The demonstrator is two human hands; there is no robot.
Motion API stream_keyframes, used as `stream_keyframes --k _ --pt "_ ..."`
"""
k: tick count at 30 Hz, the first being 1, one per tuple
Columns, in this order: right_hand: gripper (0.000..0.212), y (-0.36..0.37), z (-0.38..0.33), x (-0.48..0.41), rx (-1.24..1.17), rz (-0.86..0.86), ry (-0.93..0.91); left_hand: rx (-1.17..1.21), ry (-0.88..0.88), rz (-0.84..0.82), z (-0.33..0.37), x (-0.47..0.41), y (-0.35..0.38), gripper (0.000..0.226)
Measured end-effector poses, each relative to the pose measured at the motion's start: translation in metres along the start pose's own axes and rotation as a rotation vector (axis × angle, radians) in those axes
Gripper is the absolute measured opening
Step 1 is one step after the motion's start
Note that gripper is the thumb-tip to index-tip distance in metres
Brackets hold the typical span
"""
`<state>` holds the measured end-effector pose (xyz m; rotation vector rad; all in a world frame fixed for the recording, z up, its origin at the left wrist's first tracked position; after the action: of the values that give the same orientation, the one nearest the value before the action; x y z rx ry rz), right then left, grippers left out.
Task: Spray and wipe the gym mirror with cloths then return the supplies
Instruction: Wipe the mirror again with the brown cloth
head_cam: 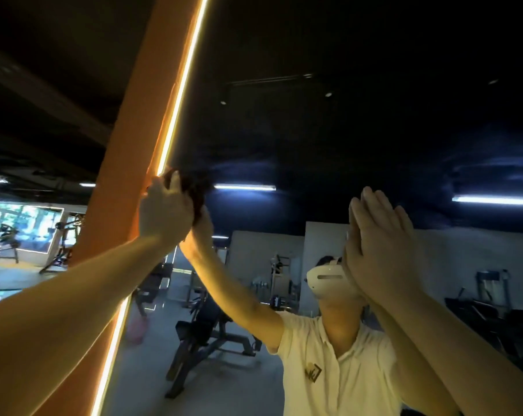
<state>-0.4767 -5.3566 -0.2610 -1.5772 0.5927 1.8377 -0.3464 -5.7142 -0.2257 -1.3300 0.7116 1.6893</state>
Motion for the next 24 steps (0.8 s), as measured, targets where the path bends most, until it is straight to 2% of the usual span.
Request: stream_keyframes --k 2,5,7,10,12,14,15,16,17,18,20,22,23,24 --pt "0.055 0.002 -0.005 0.009 0.035 -0.008 -0.020 0.030 -0.116 -0.056 -0.008 0.023 0.007 0.050" --pt "0.065 0.004 -0.004 0.013 0.080 -0.018 -0.065 0.151 -0.039 0.059 0.055 0.038 -0.009 0.051" --pt "0.072 0.004 0.000 0.014 0.091 -0.015 -0.096 0.245 0.110 0.103 0.122 0.052 -0.025 0.044" --pt "0.078 0.002 0.004 0.018 0.067 -0.004 -0.116 0.404 0.333 0.019 0.196 0.101 -0.040 0.050" --pt "0.077 0.002 0.002 0.025 0.017 -0.013 -0.095 0.385 0.602 -0.016 0.207 0.142 -0.045 0.054" --pt "0.075 0.006 -0.004 0.032 0.002 -0.031 -0.074 0.258 0.919 0.042 0.190 0.175 -0.049 0.058" --pt "0.074 0.009 -0.006 0.034 0.004 -0.043 -0.080 0.172 1.005 0.092 0.175 0.174 -0.045 0.059" --pt "0.070 0.011 -0.008 0.036 0.010 -0.051 -0.100 0.102 0.995 0.115 0.159 0.158 -0.041 0.058" --pt "0.065 0.013 -0.008 0.037 0.021 -0.052 -0.124 0.037 0.897 0.129 0.142 0.129 -0.034 0.057" --pt "0.062 0.014 -0.007 0.038 0.037 -0.052 -0.148 -0.004 0.728 0.121 0.123 0.093 -0.028 0.057" --pt "0.063 0.015 -0.003 0.039 0.071 -0.071 -0.180 -0.068 0.269 0.085 0.078 0.026 -0.016 0.056" --pt "0.065 0.016 -0.001 0.039 0.072 -0.072 -0.189 -0.003 -0.045 0.059 0.065 0.007 -0.014 0.051" --pt "0.065 0.016 -0.001 0.039 0.063 -0.065 -0.190 0.050 -0.094 0.072 0.079 0.019 -0.017 0.050" --pt "0.064 0.017 -0.002 0.039 0.055 -0.057 -0.189 0.104 -0.056 0.090 0.104 0.040 -0.023 0.049"
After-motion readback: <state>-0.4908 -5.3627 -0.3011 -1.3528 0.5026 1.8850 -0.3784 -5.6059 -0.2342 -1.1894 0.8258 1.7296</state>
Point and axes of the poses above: each hand's wrist, its own x-axis away from the middle knuckle, its own y-axis out of the palm, z = x × y, the point moved 8 cm from there along -x, towards the middle knuckle, and after that the axes turned 10 degrees about -x, right-handed, at the moved point
